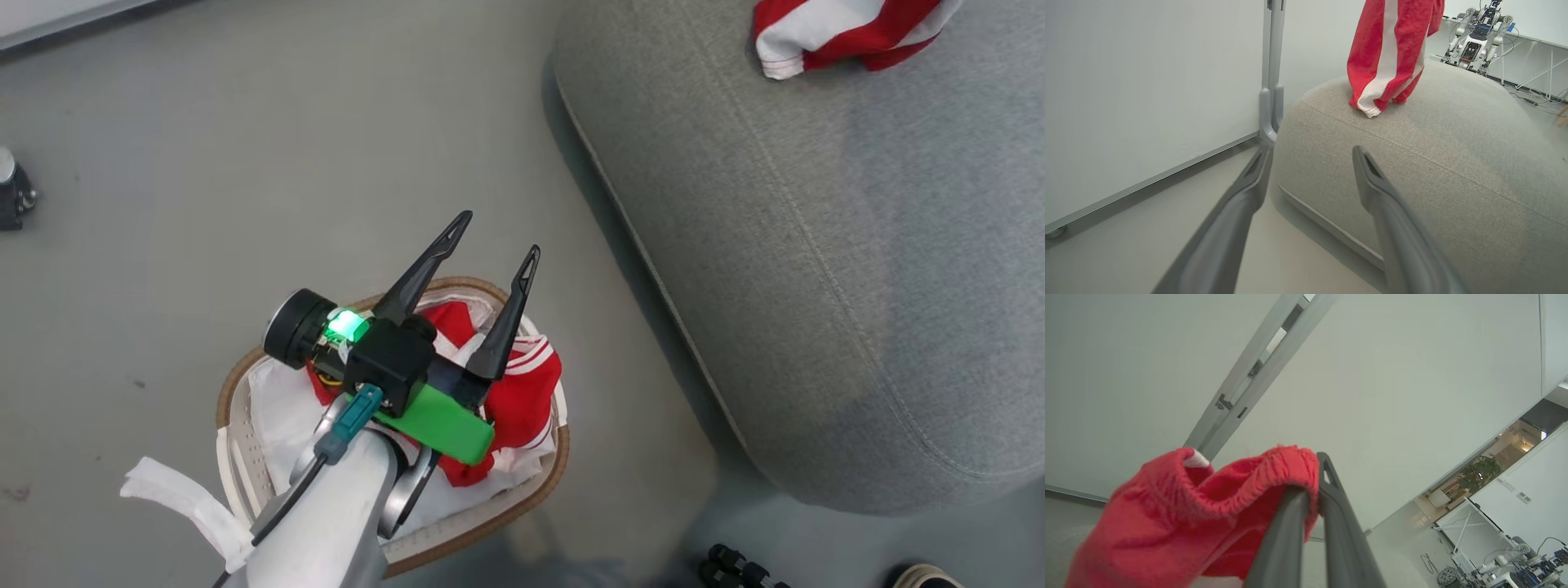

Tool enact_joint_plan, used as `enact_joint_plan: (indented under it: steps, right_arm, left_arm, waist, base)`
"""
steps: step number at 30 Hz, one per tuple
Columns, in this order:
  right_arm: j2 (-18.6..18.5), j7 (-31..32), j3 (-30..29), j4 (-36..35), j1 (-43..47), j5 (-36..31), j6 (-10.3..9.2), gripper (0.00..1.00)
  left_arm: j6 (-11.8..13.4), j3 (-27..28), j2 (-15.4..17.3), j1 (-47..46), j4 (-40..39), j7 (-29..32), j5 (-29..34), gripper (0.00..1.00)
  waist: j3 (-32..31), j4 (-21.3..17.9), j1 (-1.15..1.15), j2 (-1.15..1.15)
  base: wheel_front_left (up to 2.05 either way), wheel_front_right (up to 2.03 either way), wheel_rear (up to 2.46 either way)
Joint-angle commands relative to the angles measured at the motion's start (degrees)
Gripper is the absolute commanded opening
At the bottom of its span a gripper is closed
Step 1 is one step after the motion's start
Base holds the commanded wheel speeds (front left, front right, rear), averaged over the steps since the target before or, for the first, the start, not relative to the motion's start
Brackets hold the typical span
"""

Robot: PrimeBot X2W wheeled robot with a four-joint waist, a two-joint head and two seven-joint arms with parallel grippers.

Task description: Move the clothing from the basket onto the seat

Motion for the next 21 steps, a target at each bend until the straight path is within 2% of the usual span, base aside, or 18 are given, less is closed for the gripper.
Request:
enact_joint_plan:
  steps: [1, 8, 12, 13, 15, 16, 17, 21]
  right_arm:
    - [-0.6, -0.1, -2.5, 1.7, 2.3, -1.1, -0.08, 0.00]
    - [-0.3, -0.1, -18.2, 9.5, 10.7, -6.0, -0.08, 0.00]
    - [1.9, -0.1, -25.5, 10.7, 16.1, -8.2, -0.08, 0.00]
    - [2.4, -0.1, -26.6, 10.5, 17.2, -8.6, -0.08, 0.04]
    - [4.1, -0.1, -28.9, 9.9, 20.1, -9.2, -0.08, 0.41]
    - [4.9, -0.1, -29.9, 9.4, 21.9, -9.4, -0.08, 0.54]
    - [5.5, -0.1, -30.7, 9.1, 23.3, -9.5, -0.08, 1.00]
    - [7.9, -0.1, -33.8, 8.1, 29.5, -9.7, -0.08, 1.00]
  left_arm:
    - [-0.2, 0.1, 0.6, -1.1, -0.2, 0.0, 0.0, 1.00]
    - [-0.2, 1.1, 1.5, -0.4, 0.1, 0.0, -0.1, 1.00]
    - [-0.2, 1.5, 1.8, 0.5, 0.8, 0.0, -0.3, 1.00]
    - [-0.2, 1.6, 1.8, 0.7, 0.9, 0.0, -0.3, 1.00]
    - [-0.2, 1.8, 1.6, 1.0, 1.2, 0.0, -0.4, 1.00]
    - [-0.2, 2.0, 1.5, 1.0, 1.3, 0.0, -0.4, 1.00]
    - [-0.2, 2.0, 1.3, 1.1, 1.5, 0.0, -0.4, 1.00]
    - [-0.2, 2.6, 0.8, 1.7, 2.2, 0.0, -0.5, 1.00]
  waist:
    - [3.8, 3.7, -0.02, 0.00]
    - [5.0, 4.8, -0.02, 0.00]
    - [4.5, 4.3, -0.02, 0.00]
    - [4.2, 4.2, -0.02, 0.00]
    - [3.5, 4.0, -0.02, 0.00]
    - [2.9, 3.9, -0.02, 0.00]
    - [2.5, 3.8, -0.02, 0.00]
    - [-0.1, 3.6, -0.02, 0.00]
  base:
    - [0.00, 0.00, 0.00]
    - [0.00, 0.00, 0.00]
    - [0.00, 0.00, 0.00]
    - [0.00, 0.00, 0.00]
    - [0.00, 0.00, 0.00]
    - [0.00, 0.00, 0.00]
    - [0.00, 0.00, 0.00]
    - [0.00, 0.00, 0.00]
